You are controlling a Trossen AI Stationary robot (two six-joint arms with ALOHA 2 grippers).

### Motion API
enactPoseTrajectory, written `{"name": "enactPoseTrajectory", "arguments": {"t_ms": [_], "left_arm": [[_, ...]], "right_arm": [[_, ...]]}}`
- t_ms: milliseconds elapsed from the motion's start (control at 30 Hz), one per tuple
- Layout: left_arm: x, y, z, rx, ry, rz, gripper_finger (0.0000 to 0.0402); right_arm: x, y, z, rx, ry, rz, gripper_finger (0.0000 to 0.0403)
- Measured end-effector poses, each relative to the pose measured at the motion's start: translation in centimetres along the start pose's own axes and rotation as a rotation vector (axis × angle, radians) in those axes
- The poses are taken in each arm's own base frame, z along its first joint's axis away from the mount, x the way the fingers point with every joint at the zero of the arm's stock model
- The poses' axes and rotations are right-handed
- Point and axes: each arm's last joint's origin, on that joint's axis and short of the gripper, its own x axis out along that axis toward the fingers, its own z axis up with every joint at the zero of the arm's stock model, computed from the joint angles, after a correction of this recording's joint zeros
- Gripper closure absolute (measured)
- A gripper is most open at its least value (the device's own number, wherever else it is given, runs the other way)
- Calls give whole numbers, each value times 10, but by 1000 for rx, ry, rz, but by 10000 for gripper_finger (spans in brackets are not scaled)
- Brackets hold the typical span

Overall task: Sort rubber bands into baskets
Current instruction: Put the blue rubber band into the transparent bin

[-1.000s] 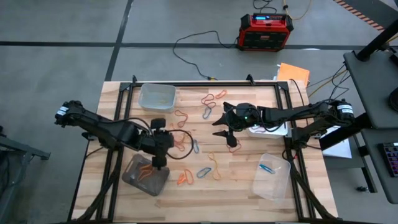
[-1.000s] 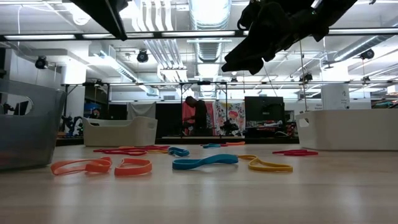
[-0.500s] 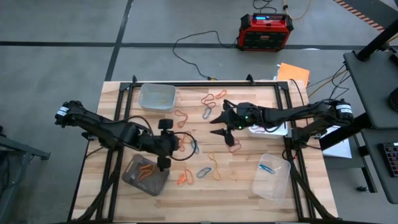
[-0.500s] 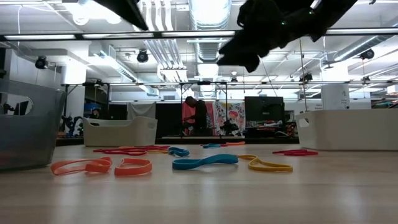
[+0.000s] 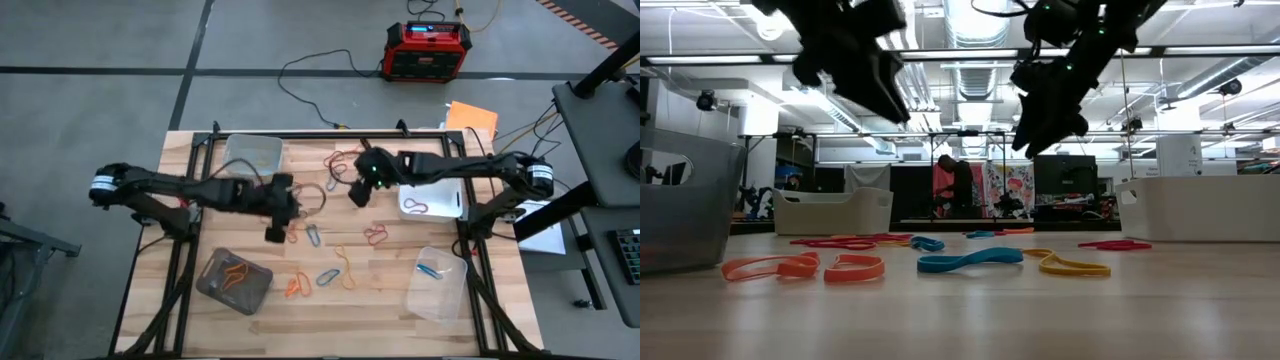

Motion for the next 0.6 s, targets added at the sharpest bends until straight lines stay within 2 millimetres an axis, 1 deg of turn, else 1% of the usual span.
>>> {"name": "enactPoseTrajectory", "arguments": {"t_ms": [67,167,233,300,400,600], "left_arm": [[4,15,-6,-27,-15,-1,284],[6,33,-11,-107,-21,37,284],[6,39,-12,-160,-23,52,284],[6,41,-11,-185,-41,61,284],[5,42,-6,-200,-98,74,284],[-3,43,-3,-274,-152,86,284]], "right_arm": [[-3,-1,10,-29,-29,-37,197],[-11,4,29,-39,-88,-18,197],[-14,7,40,-48,-131,-3,197],[-18,9,49,-91,-170,2,197],[-19,11,54,-147,-177,-1,197],[-13,10,47,-228,-138,-12,197]]}}
